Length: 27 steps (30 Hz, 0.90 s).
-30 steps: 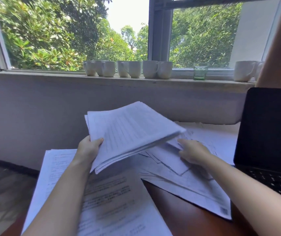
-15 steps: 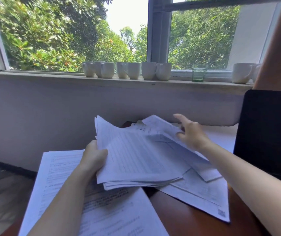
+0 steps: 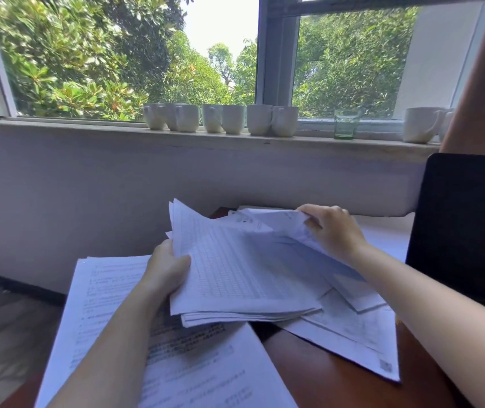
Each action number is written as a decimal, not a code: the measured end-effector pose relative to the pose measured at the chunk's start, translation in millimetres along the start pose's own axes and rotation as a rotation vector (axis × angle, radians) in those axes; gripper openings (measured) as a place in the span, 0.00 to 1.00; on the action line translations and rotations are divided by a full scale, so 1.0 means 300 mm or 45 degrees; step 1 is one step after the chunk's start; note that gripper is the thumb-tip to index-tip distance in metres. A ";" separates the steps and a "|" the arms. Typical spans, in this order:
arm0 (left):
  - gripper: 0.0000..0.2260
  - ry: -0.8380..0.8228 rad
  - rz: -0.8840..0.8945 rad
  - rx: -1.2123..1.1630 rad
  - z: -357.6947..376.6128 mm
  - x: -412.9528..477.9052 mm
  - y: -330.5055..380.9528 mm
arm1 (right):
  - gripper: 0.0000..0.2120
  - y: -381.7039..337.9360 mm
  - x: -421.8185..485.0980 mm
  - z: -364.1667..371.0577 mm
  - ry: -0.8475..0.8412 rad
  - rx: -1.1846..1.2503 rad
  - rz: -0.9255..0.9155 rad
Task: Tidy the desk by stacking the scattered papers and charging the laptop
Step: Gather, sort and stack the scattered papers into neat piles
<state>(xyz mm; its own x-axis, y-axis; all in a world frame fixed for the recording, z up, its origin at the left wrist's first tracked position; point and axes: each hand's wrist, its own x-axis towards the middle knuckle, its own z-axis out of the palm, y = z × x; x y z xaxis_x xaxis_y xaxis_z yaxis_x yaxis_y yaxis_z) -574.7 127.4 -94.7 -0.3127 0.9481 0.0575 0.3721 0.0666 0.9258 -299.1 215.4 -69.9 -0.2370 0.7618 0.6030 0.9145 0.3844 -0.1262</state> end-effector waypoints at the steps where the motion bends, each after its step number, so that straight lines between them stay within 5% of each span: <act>1: 0.09 0.002 0.002 0.008 0.000 0.003 -0.003 | 0.13 -0.012 0.008 -0.010 0.031 0.026 0.019; 6: 0.04 0.010 -0.014 0.025 -0.001 0.005 -0.007 | 0.15 -0.103 0.038 -0.044 0.114 0.172 0.053; 11: 0.26 0.072 0.020 0.037 0.000 0.019 -0.027 | 0.18 -0.221 0.040 -0.080 0.210 0.297 -0.080; 15: 0.10 0.091 0.034 0.081 0.016 0.033 -0.018 | 0.15 -0.313 0.057 -0.103 0.251 0.309 -0.184; 19: 0.25 0.075 -0.080 -0.291 0.021 0.048 -0.009 | 0.13 -0.388 0.030 -0.072 -0.009 0.109 -0.285; 27: 0.46 0.003 -0.168 -0.439 0.003 0.093 -0.064 | 0.18 -0.432 -0.068 -0.004 -0.364 -0.036 -0.467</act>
<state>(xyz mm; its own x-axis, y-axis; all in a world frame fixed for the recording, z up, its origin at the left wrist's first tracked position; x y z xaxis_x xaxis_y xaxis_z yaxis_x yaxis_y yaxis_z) -589.8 152.9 -111.1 -0.3402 0.9377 -0.0706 0.0122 0.0795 0.9968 -412.3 149.3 -64.9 -0.6236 0.6928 0.3622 0.7611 0.6439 0.0789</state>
